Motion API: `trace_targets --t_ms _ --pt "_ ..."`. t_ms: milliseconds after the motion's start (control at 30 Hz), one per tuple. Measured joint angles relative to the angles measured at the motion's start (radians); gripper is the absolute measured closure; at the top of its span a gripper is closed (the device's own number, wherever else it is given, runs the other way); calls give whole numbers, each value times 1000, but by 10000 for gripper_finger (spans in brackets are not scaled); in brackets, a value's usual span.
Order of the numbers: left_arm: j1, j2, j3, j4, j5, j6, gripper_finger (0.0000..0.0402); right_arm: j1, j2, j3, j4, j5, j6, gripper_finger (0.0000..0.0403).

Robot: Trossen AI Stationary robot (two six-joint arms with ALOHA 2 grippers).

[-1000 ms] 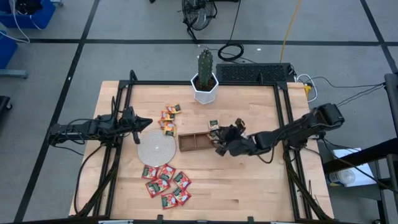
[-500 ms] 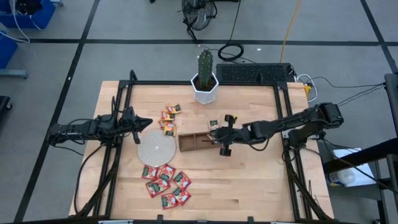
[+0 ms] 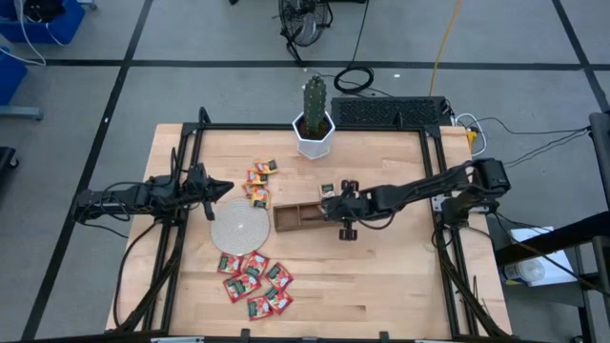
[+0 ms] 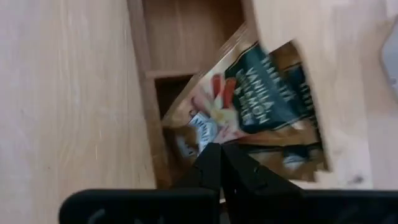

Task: Pick & Place Tea
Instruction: Put the brown tea bag into the right section of the wooden organizer

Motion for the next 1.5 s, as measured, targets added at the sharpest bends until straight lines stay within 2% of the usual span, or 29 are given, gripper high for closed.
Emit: trace_targets --t_ms 400,533,633,733,867,1067,1267,1400,1500 --pt "0 0 0 0 0 0 380 16 16 0 -9 37 29 403" --pt "0 0 0 0 0 0 380 37 16 34 -8 114 -17 403" --pt "0 0 0 0 0 0 380 42 15 69 -8 99 -80 403" --pt "0 0 0 0 0 0 380 20 15 97 -22 26 -117 403" --pt "0 0 0 0 0 0 380 -12 15 110 -77 13 -94 403" --pt "0 0 0 0 0 0 380 -25 15 110 -172 61 -18 403" --pt "0 0 0 0 0 0 380 9 2 110 -124 164 -33 403" --pt "0 0 0 0 0 0 380 33 -7 110 -51 155 -42 397" --pt "0 0 0 1 0 0 380 53 -7 110 -5 46 -56 363"
